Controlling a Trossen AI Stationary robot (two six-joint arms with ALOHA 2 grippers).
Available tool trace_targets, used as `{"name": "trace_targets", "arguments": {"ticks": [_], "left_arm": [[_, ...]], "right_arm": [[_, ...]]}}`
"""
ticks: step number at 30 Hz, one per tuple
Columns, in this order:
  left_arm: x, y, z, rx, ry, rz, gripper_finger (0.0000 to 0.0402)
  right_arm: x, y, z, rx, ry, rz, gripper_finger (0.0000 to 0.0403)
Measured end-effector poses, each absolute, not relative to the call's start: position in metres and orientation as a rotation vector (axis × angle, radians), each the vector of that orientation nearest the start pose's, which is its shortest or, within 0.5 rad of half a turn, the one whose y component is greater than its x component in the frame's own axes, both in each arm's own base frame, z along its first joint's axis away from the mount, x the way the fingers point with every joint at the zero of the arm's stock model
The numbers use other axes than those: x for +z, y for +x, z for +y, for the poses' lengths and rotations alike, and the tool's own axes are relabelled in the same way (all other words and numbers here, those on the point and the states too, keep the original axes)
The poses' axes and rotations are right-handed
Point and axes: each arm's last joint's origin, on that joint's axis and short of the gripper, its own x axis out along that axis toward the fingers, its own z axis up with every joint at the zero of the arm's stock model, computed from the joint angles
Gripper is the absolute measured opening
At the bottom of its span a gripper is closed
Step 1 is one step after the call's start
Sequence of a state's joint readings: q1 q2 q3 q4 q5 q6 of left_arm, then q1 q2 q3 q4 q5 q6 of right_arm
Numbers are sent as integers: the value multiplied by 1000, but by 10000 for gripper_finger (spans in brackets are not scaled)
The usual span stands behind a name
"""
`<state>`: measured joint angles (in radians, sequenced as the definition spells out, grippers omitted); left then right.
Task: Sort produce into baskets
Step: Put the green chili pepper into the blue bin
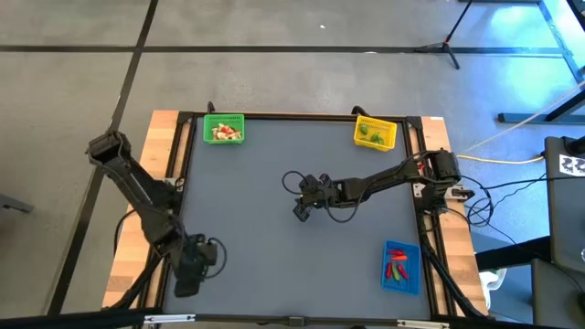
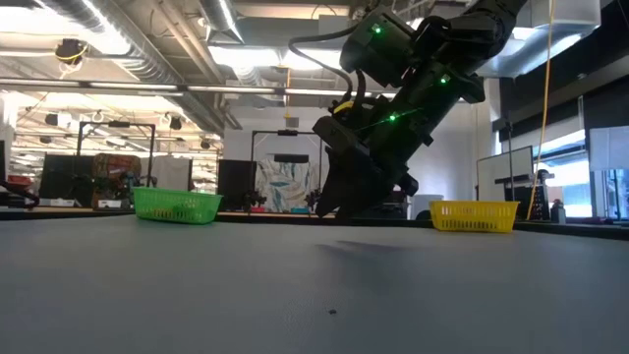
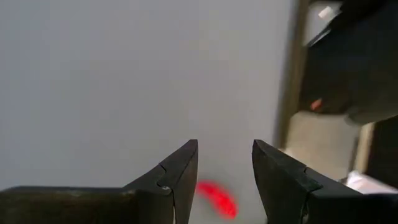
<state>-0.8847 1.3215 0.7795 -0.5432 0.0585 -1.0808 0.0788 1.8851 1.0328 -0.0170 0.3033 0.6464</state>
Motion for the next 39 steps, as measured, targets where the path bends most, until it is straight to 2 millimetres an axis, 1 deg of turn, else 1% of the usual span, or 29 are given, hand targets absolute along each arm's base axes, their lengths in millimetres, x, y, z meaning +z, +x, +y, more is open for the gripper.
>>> {"name": "trace_targets", "arguments": {"ticks": [3, 7, 15, 18, 21, 24, 26, 32, 36, 39], "left_arm": [[189, 136, -191, -138, -402, 1435, 147], [179, 122, -195, -85, -300, 1519, 147], [156, 113, -208, -91, -151, 1580, 145], [147, 113, -211, -78, -122, 1606, 127], [143, 113, -211, -71, -114, 1625, 84], [144, 113, -211, -87, -104, 1622, 30], [145, 113, -211, -90, -107, 1620, 12], [153, 114, -208, -86, -151, 1596, 24], [169, 121, -199, -63, -239, 1514, 21], [186, 128, -188, -27, -309, 1389, 19]], "right_arm": [[137, 369, 20, -482, 435, 746, 207], [137, 369, 20, -482, 434, 745, 207], [137, 369, 20, -482, 434, 745, 207], [137, 369, 20, -482, 434, 745, 207], [137, 369, 20, -482, 434, 745, 207], [137, 369, 20, -482, 434, 745, 207], [137, 369, 20, -482, 434, 745, 207], [137, 369, 20, -482, 434, 745, 207], [137, 369, 20, -482, 434, 745, 207], [137, 369, 20, -482, 434, 745, 207]]}}
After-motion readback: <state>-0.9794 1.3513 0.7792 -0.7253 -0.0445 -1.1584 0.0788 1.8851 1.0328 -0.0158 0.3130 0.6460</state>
